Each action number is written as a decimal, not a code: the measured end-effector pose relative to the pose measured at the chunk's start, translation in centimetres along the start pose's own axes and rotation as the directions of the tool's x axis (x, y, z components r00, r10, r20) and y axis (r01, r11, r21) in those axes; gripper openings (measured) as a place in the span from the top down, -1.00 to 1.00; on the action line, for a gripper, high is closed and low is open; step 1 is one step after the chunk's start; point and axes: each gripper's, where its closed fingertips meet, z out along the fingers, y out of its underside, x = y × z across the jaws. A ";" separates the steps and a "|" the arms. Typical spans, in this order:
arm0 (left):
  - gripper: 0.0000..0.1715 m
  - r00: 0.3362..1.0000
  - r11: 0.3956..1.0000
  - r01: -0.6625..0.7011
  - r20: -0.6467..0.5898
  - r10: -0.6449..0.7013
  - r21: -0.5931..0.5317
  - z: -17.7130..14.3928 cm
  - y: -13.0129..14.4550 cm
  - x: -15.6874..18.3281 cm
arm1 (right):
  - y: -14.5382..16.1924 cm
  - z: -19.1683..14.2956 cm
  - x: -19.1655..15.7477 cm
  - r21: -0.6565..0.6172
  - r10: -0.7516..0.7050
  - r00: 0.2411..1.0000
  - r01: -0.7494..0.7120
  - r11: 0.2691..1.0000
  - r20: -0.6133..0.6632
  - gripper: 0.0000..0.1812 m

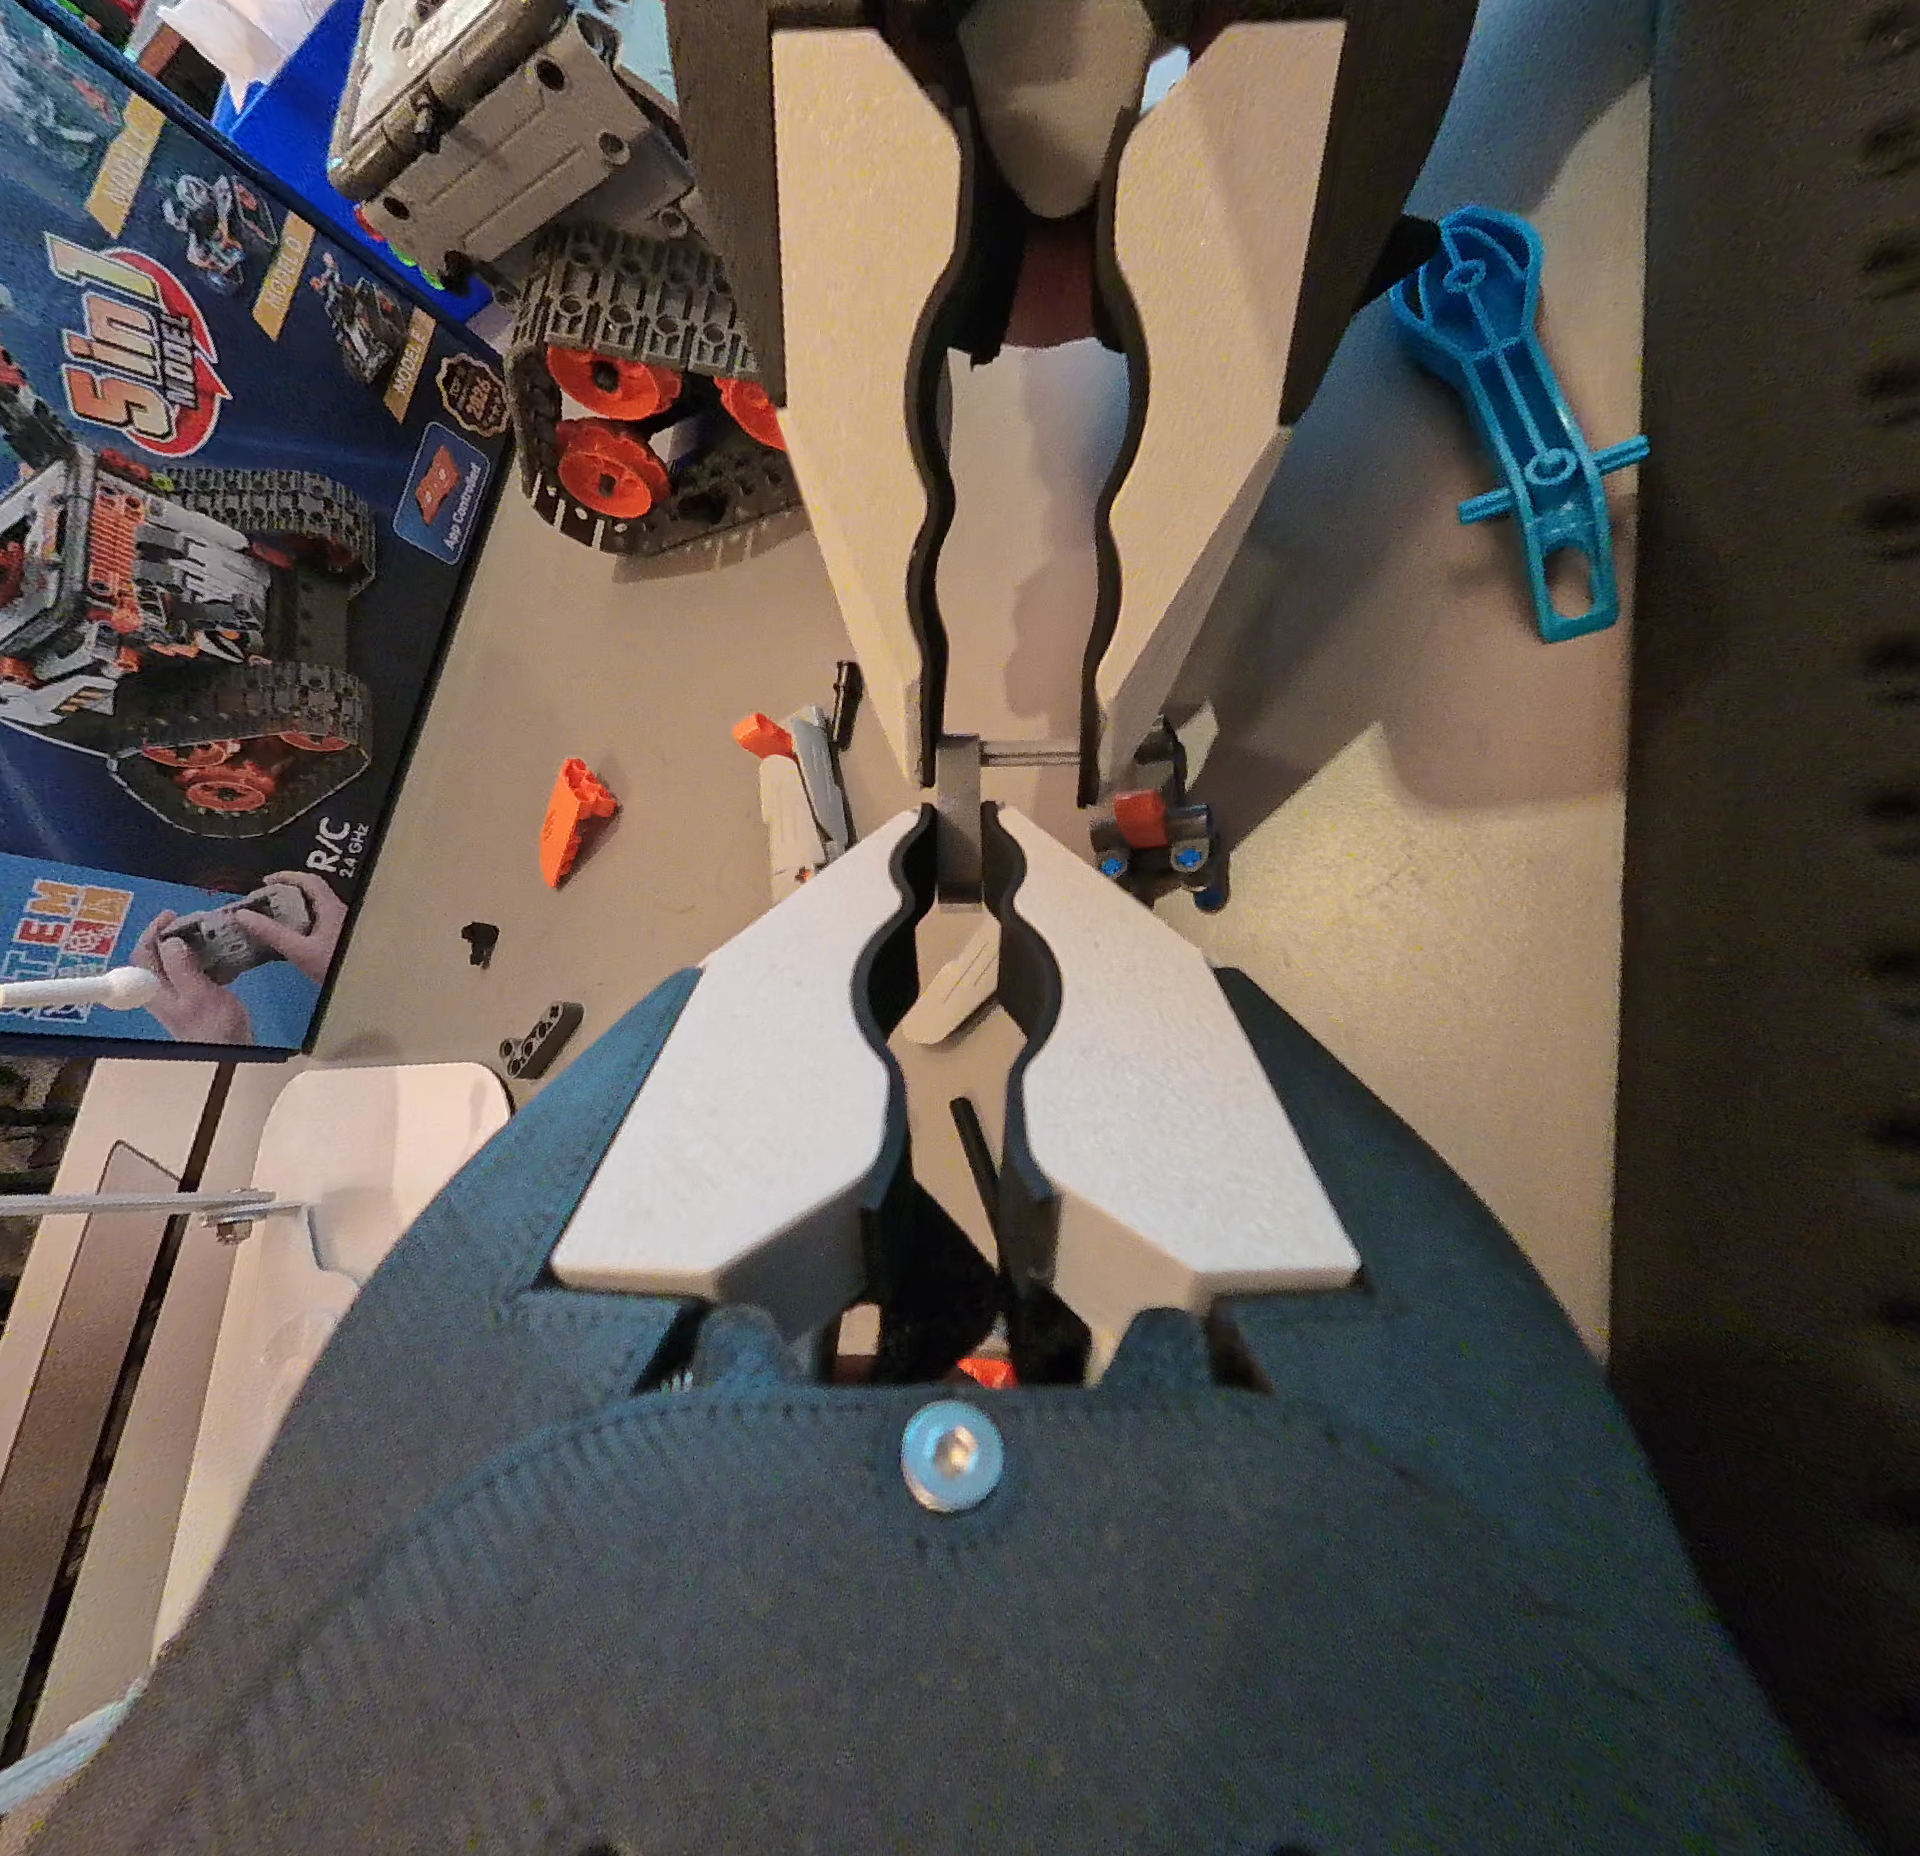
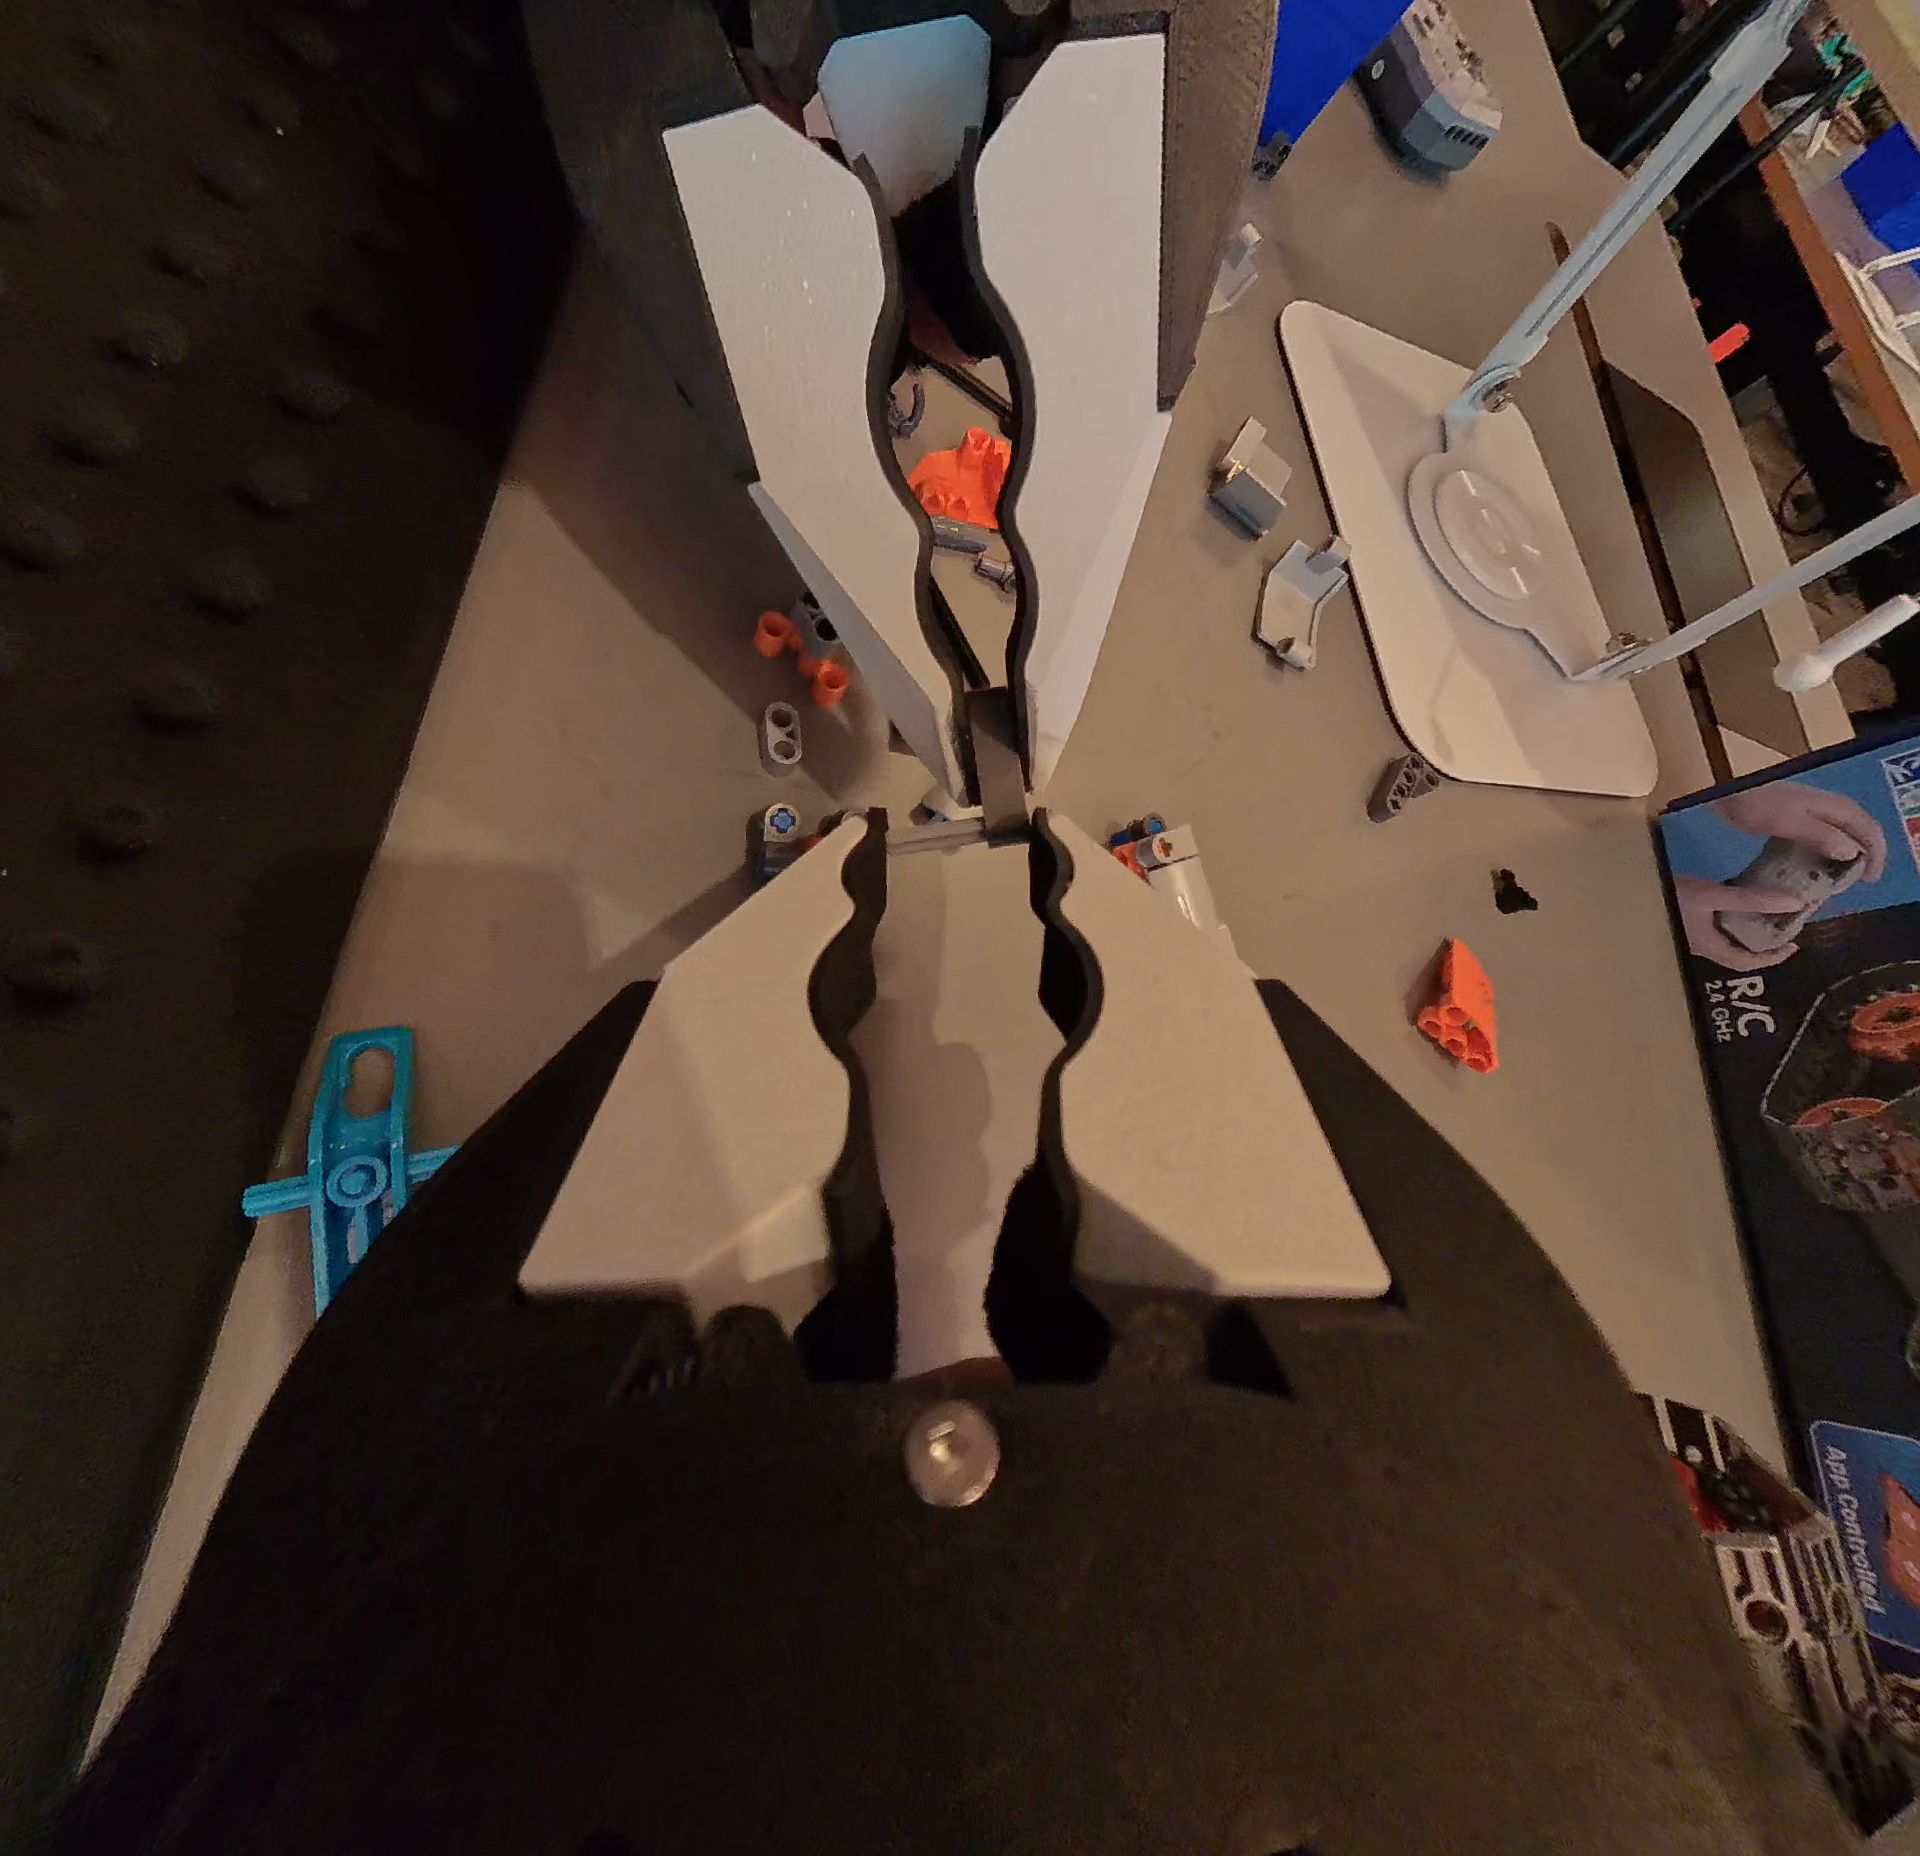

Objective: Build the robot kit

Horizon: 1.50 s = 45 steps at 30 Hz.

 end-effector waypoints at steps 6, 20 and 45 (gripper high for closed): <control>0.83 0.997 0.996 0.070 0.004 -0.071 0.050 -0.4 -0.3 -0.8 | -0.9 -0.8 0.7 0.097 0.091 0.996 -0.092 0.991 0.016 0.72; 0.90 0.960 0.945 0.273 -0.120 -0.255 0.181 -1.7 -1.8 -1.3 | -1.9 -1.4 1.0 0.202 0.215 0.973 -0.229 0.952 0.087 0.72; 0.93 0.968 0.977 0.212 -0.138 -0.211 -0.007 -0.4 0.6 0.0 | 1.6 0.2 -1.5 -0.047 0.124 0.984 -0.119 0.992 0.131 0.69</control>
